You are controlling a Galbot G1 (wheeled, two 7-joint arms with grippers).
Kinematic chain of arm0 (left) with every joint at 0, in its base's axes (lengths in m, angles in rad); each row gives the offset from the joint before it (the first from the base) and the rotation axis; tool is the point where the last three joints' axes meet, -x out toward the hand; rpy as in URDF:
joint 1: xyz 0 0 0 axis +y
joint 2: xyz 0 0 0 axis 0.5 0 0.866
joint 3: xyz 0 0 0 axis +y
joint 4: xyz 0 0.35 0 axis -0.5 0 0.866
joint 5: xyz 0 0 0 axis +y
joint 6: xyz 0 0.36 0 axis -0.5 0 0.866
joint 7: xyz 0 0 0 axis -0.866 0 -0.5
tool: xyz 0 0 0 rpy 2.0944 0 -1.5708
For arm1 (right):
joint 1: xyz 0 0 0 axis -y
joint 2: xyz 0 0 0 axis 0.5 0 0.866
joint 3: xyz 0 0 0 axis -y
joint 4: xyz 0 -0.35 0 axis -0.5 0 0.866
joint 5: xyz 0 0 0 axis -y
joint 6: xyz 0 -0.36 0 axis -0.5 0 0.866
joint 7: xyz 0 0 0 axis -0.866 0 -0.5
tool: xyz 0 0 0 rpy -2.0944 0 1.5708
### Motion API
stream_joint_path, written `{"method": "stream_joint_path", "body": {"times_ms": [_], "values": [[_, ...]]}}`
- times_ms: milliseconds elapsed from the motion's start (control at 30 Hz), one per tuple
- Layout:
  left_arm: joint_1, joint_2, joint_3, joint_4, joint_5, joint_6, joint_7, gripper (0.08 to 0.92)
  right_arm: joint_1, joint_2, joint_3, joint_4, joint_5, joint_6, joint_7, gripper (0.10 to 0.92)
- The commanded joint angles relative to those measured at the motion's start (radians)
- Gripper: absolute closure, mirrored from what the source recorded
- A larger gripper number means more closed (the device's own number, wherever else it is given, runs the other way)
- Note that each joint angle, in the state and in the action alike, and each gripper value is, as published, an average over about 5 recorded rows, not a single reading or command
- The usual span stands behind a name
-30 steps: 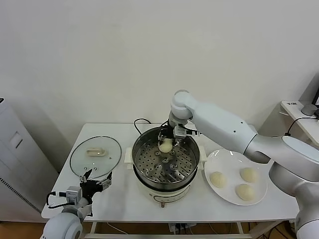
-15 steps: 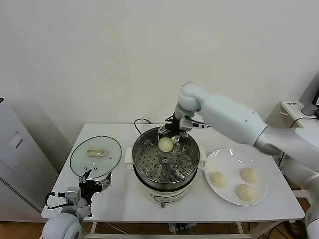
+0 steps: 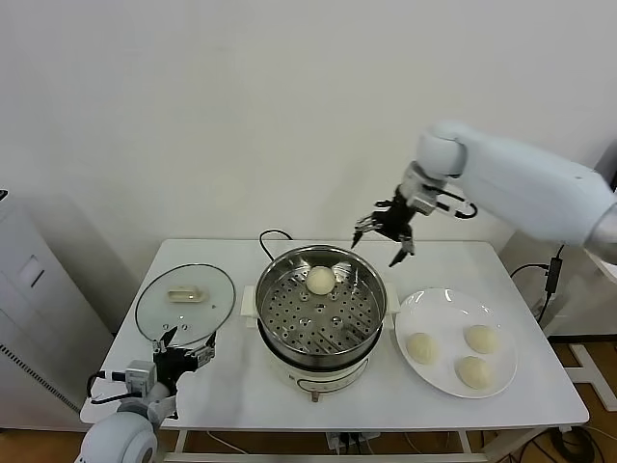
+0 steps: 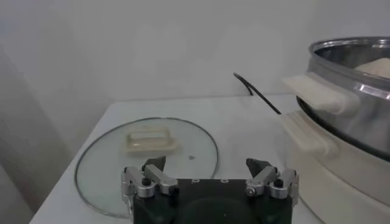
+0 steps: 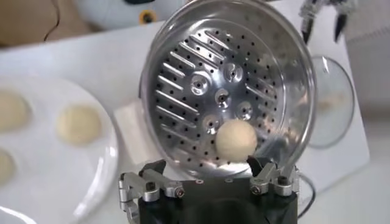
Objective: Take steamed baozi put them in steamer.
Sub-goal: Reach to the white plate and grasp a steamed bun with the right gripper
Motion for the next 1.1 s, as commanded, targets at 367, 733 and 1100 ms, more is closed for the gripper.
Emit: {"method": "stream_joint_path", "body": {"times_ms": [367, 733, 1100], "values": [[0.015, -0.014, -0.019, -0.008, -0.001, 0.000, -0.001, 0.177, -0.089, -0.222, -0.151, 0.093, 0.189, -0.578, 0.098, 0.203], [0.013, -0.015, -0.019, -0.005, 0.000, 0.003, -0.001, 0.177, -0.252, -0.212, -0.058, 0.066, 0.135, -0.595, 0.137, 0.203], [0.016, -0.017, -0.021, 0.001, 0.000, 0.001, 0.000, 0.177, -0.392, -0.177, 0.009, 0.029, 0.086, -0.598, 0.185, 0.203]]}}
